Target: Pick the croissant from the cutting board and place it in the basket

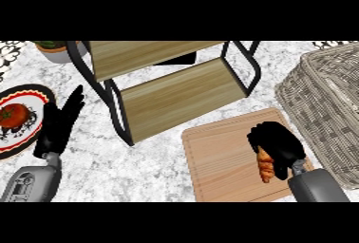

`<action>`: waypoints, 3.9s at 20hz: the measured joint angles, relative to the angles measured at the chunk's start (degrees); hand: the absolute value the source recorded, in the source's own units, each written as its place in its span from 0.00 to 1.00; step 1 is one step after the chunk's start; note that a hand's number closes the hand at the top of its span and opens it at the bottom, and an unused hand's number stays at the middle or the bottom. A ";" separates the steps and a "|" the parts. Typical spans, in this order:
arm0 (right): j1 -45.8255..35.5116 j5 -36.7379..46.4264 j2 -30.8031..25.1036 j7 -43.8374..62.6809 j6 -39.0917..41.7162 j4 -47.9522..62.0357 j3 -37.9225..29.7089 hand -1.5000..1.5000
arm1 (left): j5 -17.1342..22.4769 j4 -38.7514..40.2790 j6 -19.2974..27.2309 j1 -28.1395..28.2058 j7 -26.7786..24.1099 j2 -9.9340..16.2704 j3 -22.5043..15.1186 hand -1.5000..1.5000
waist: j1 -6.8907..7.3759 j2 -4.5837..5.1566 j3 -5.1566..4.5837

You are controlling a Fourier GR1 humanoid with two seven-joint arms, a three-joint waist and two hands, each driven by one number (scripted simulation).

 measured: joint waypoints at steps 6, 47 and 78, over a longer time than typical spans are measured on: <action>5.94 -3.81 9.47 11.16 4.09 -13.80 -0.99 1.00 | 0.31 0.38 -0.44 -0.51 -0.16 0.12 0.43 0.50 | 0.38 0.50 0.69; -32.11 -39.71 -19.62 50.39 35.63 -27.75 -36.84 1.00 | -1.27 -1.15 -1.61 0.42 -1.05 -1.53 -0.67 0.50 | 2.65 1.44 1.18; -22.12 -37.42 -24.83 8.93 11.86 19.27 -41.91 0.00 | -3.54 -0.83 -1.73 -1.27 0.27 -3.81 -0.06 0.50 | 3.02 1.42 1.22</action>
